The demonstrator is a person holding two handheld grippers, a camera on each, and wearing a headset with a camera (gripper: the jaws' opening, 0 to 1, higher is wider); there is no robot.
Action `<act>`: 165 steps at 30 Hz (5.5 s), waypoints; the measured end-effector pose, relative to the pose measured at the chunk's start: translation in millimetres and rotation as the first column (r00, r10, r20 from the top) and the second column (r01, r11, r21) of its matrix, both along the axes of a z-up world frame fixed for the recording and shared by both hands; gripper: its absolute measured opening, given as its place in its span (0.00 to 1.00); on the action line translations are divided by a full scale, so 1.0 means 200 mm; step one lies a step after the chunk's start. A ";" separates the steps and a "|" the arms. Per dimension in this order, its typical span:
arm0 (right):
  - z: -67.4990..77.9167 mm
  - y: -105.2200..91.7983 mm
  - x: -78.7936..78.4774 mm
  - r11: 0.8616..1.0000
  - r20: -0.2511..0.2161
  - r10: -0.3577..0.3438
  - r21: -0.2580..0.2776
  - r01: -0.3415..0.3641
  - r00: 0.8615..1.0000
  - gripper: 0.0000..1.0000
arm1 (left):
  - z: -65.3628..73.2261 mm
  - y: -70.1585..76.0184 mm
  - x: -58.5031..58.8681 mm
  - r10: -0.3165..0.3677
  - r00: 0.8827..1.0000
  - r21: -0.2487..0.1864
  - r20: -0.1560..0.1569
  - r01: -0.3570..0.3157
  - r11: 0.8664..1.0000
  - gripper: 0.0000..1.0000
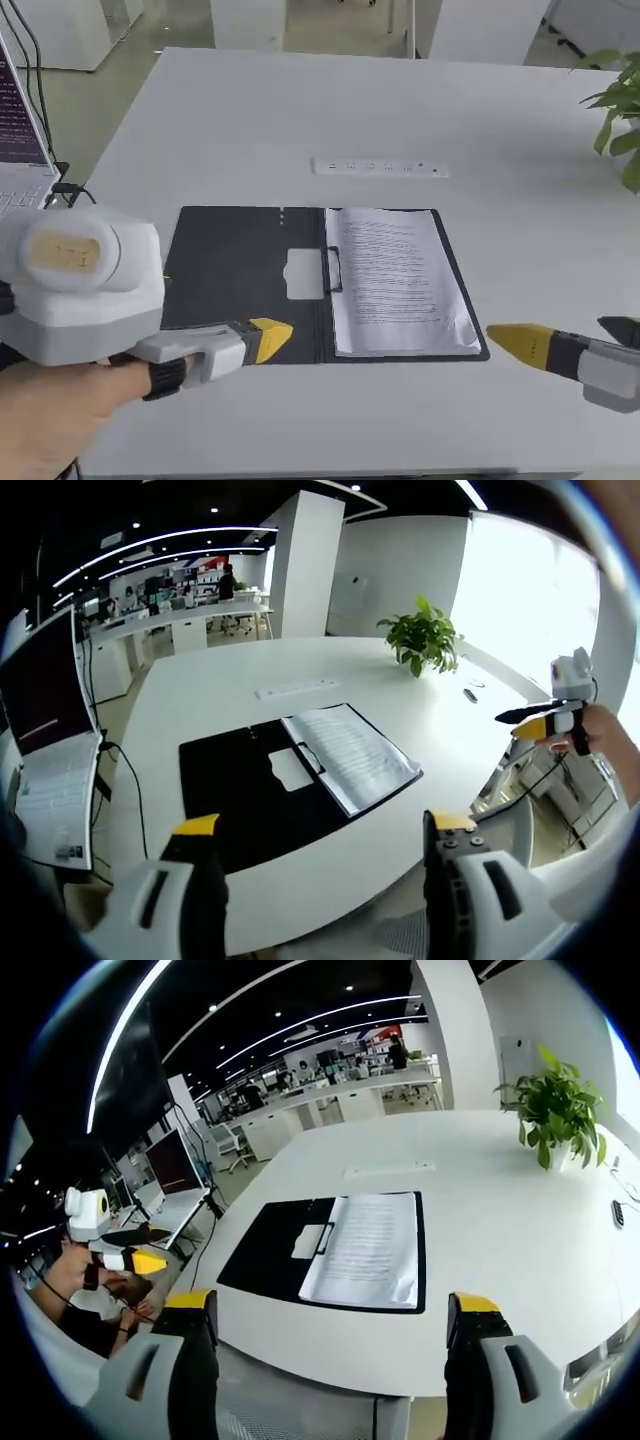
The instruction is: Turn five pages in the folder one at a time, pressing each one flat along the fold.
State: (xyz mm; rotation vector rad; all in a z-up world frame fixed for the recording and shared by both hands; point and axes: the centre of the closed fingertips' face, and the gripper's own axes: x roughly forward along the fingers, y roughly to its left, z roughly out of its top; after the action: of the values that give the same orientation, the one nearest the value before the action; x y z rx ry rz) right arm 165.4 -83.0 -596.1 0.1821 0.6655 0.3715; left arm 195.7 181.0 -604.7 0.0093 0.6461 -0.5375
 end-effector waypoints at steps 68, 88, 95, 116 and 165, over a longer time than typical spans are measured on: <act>-0.47 -0.20 0.21 0.979 -0.001 -0.158 0.133 0.157 0.987 0.88 | -0.99 -1.21 0.57 -0.280 0.960 0.177 0.000 0.275 0.945 0.66; -0.62 -0.18 0.34 0.979 -0.016 -0.149 0.141 0.150 0.989 0.79 | -1.01 -1.22 0.57 -0.321 0.946 0.178 0.048 0.308 0.934 0.35; -0.70 -0.20 0.42 0.980 -0.024 -0.154 0.128 0.156 0.988 0.75 | -1.01 -1.18 0.60 -0.319 0.945 0.211 0.079 0.297 0.931 0.11; -0.88 -0.16 0.53 0.976 -0.099 -0.156 0.136 0.169 0.983 0.48 | -1.01 -1.17 0.61 -0.305 0.949 0.205 0.079 0.284 0.937 0.07; -0.72 -0.02 0.58 0.940 -0.078 -0.182 0.278 0.197 0.980 0.00 | -0.90 -0.92 0.60 -0.182 0.982 0.131 0.044 0.175 0.976 0.08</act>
State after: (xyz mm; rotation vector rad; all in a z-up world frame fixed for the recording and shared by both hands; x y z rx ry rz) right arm 281.7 -86.3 -741.0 0.5289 0.6369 0.2762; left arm 316.4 -3.5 -784.4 0.2034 0.6276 -0.6668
